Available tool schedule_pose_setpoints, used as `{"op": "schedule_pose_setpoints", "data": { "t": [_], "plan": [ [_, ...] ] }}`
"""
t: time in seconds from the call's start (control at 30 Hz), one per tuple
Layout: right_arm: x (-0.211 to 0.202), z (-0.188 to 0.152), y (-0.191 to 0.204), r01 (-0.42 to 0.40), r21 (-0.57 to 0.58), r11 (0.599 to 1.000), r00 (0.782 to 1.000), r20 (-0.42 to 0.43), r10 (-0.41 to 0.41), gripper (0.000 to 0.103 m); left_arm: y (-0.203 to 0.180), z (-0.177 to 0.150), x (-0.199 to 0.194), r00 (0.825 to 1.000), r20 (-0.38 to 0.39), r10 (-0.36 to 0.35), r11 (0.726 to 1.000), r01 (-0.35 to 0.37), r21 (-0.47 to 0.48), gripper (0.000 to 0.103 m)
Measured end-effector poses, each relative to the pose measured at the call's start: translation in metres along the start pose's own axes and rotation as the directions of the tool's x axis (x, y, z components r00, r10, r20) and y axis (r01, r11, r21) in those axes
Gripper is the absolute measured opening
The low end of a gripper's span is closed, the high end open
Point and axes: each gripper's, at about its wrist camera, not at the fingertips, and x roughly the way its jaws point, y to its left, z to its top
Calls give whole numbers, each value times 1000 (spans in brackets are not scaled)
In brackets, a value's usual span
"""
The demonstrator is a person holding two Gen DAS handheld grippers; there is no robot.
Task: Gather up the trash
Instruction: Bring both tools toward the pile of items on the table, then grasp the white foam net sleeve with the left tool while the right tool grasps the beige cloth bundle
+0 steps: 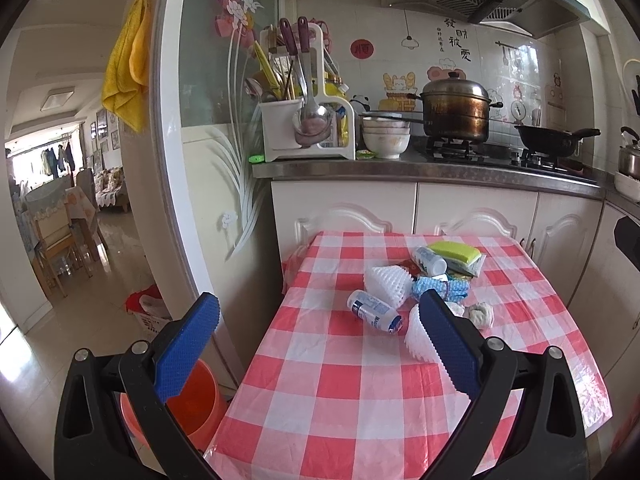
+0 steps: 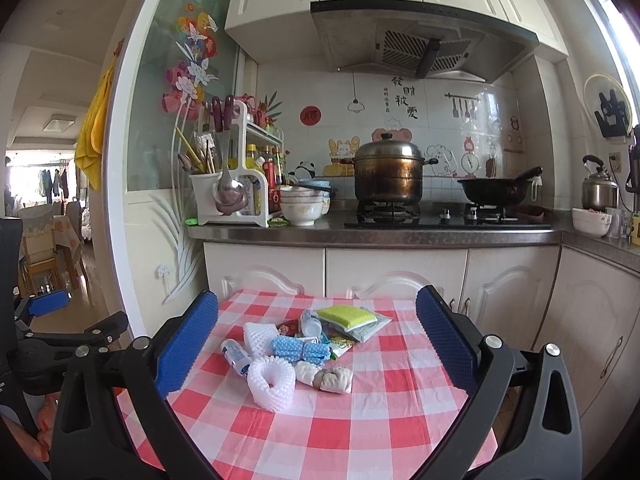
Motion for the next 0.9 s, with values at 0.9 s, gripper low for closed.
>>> {"op": "schedule_pose_setpoints", "data": {
  "t": [0.9],
  "plan": [
    [165, -118, -90, -54, 351, 935, 843, -485, 231, 100, -75, -75, 155, 843, -331, -423, 903, 422, -80, 98]
  ]
}}
